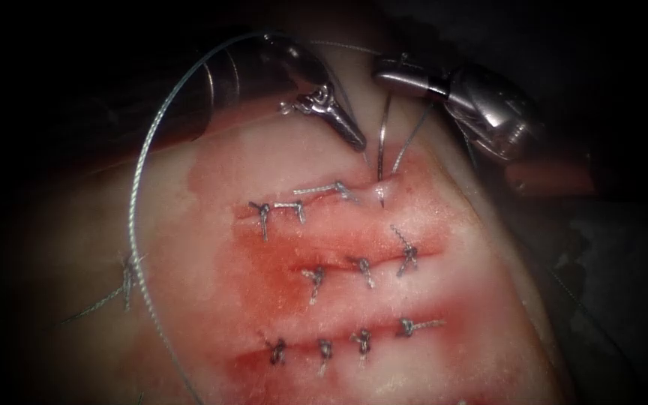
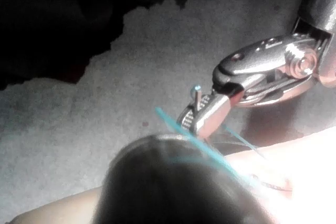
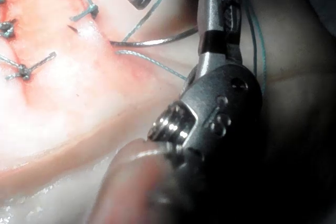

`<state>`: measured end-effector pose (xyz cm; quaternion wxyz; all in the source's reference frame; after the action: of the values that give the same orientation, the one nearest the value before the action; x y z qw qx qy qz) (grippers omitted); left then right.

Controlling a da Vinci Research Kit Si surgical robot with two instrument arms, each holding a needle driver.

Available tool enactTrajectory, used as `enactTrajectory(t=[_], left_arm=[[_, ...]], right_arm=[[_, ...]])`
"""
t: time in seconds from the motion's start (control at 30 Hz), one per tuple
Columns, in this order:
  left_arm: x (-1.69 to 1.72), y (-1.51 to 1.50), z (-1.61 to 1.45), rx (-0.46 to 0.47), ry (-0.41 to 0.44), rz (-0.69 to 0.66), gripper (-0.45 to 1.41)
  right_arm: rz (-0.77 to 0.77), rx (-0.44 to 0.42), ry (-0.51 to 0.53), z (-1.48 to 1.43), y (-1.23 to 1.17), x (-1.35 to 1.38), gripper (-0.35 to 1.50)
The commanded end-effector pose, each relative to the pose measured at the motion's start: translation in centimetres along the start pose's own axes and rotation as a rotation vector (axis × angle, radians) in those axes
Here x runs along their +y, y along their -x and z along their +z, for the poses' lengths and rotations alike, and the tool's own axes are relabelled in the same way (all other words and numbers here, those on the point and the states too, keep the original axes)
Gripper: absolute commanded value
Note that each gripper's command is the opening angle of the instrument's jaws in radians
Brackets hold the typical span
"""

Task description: Wound Closure

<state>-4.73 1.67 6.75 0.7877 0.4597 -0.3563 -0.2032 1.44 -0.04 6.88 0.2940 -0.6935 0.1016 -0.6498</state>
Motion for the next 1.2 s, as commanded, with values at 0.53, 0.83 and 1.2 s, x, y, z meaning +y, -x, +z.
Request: enactTrajectory(t=[0.53, 0.83, 1.2], left_arm=[[-0.88, -0.50, -0.04, -0.231, -0.086, 0.330, 0.36], [-1.20, -0.30, 0.20, -0.287, -0.018, 0.586, 0.56], [-1.19, -0.15, 0.16, -0.304, 0.005, 0.571, 0.56]], right_arm=[[0.311, 0.025, -0.035, 0.07, -0.10, 0.12, -0.35], [0.580, 0.075, -0.144, 0.06, -0.17, 0.23, -0.35], [0.734, 0.121, -0.123, 0.03, -0.32, 0.33, -0.35]])
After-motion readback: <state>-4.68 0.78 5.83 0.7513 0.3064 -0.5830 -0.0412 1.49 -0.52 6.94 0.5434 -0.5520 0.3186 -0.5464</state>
